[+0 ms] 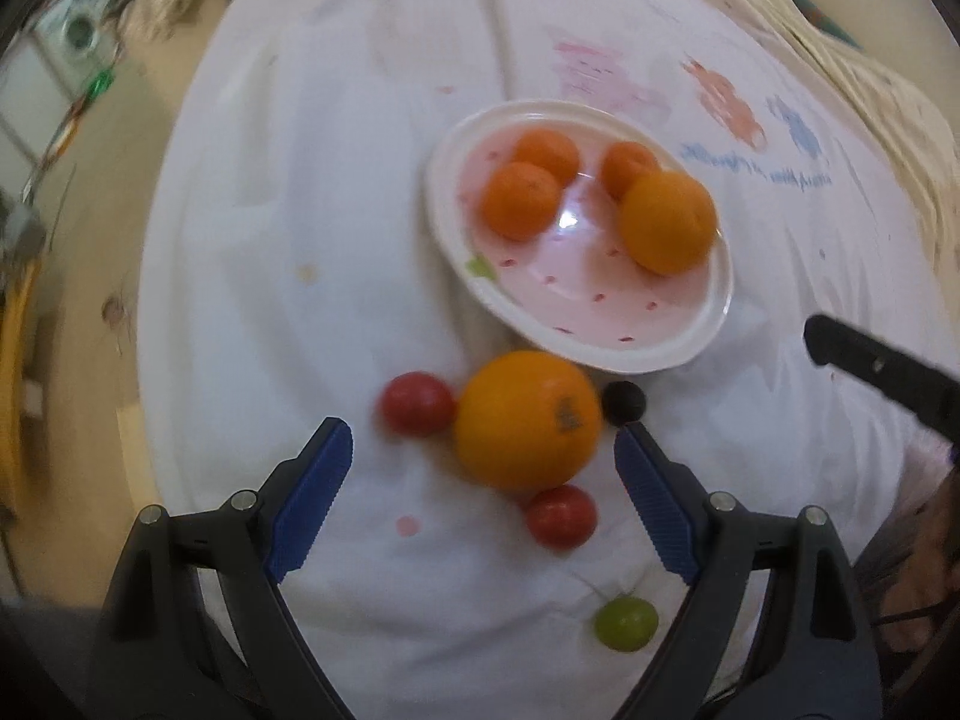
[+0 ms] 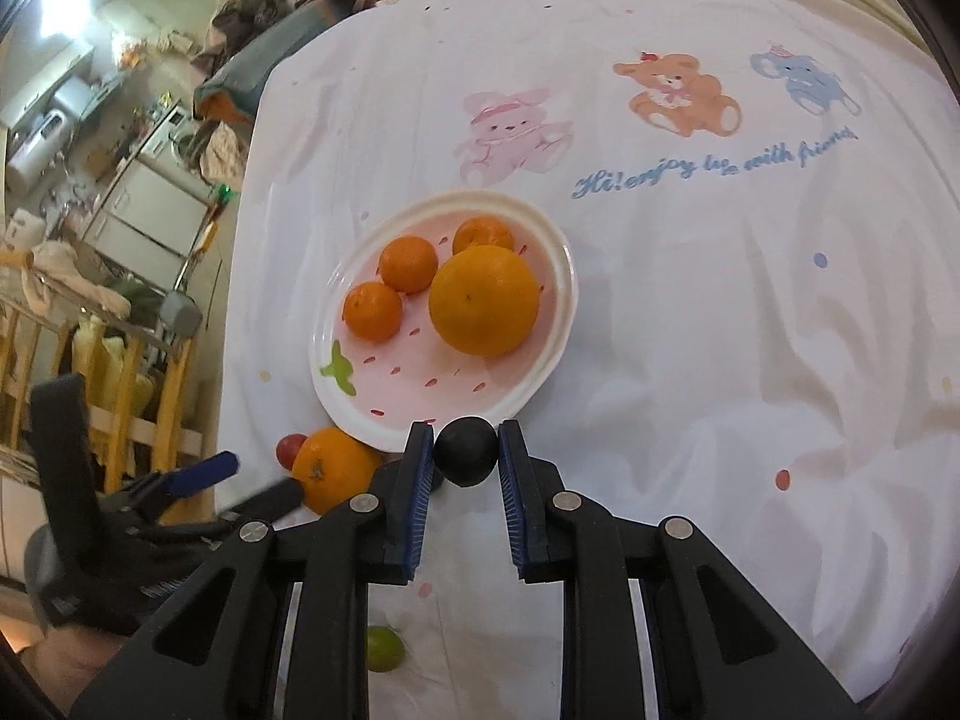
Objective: Organize fruits
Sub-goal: 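Move the right tool to a dark plum and close on it, then close the left tool on the large orange beside the plate, then carry the large orange into the pink plate with the left tool and open it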
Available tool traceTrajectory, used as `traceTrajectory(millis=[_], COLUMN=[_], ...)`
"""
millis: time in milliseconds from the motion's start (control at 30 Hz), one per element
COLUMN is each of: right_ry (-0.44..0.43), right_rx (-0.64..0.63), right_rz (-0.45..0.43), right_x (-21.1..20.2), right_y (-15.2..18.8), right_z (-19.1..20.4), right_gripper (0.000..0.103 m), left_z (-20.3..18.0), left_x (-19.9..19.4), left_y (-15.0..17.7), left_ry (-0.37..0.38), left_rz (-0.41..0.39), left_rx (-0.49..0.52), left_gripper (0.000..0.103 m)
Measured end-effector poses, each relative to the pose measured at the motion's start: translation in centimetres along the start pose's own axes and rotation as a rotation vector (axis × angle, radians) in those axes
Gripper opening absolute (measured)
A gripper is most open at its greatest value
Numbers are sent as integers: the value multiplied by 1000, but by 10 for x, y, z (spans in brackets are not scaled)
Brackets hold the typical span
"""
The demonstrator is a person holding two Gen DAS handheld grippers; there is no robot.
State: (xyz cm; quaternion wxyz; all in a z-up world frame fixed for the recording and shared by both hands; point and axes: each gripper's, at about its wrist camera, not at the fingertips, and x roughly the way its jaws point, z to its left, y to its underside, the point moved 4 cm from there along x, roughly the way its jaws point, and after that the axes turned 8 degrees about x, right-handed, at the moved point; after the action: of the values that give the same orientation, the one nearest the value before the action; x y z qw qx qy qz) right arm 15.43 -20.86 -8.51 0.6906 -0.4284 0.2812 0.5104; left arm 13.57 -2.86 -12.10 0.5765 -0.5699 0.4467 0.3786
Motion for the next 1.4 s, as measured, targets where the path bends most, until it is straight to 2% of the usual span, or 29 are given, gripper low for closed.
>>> traceTrajectory(millis=[167, 200, 267, 433, 467, 500, 600, 700, 933, 1167, 1400], right_ry=[-17, -20, -25, -42, -47, -50, -55, -64, -72, -88, -112], right_rx=[29, 32, 36, 41, 43, 43, 42, 42, 22, 40, 58], right_rz=[-11, -11, -11, -12, -15, -17, -21, -23, -33, -49, -63], right_x=[-7, -7, -9, -11, -12, -12, -14, -14, -17, -25, -31], right_y=[-3, -3, -4, -5, -5, -6, -6, -8, -9, -11, -16], right_z=[-7, -7, -9, -10, -9, -9, -7, -4, 5, 1, -1], right_gripper=[23, 23, 23, 23, 23, 23, 23, 23, 23, 23, 23], left_z=[-28, -33, -37, -41, -40, -38, -33, -30, -18, 3, 15], left_x=[12, 15, 20, 26, 28, 29, 29, 27, 14, -17, -52], left_y=[-7, -8, -8, -9, -9, -8, -8, -7, 1, 6, -16], left_ry=[-64, -69, -76, -108, -114, -121, -94, -76, -42, 31, 47], left_rz=[4, 9, 16, 19, 25, 32, 24, 13, 9, -29, -102], left_rx=[142, 162, 186, 217, 217, 213, 187, 189, 116, 22, -7], left_gripper=[85, 81, 75, 71, 62, 59, 59, 54, 52, 51, 51])
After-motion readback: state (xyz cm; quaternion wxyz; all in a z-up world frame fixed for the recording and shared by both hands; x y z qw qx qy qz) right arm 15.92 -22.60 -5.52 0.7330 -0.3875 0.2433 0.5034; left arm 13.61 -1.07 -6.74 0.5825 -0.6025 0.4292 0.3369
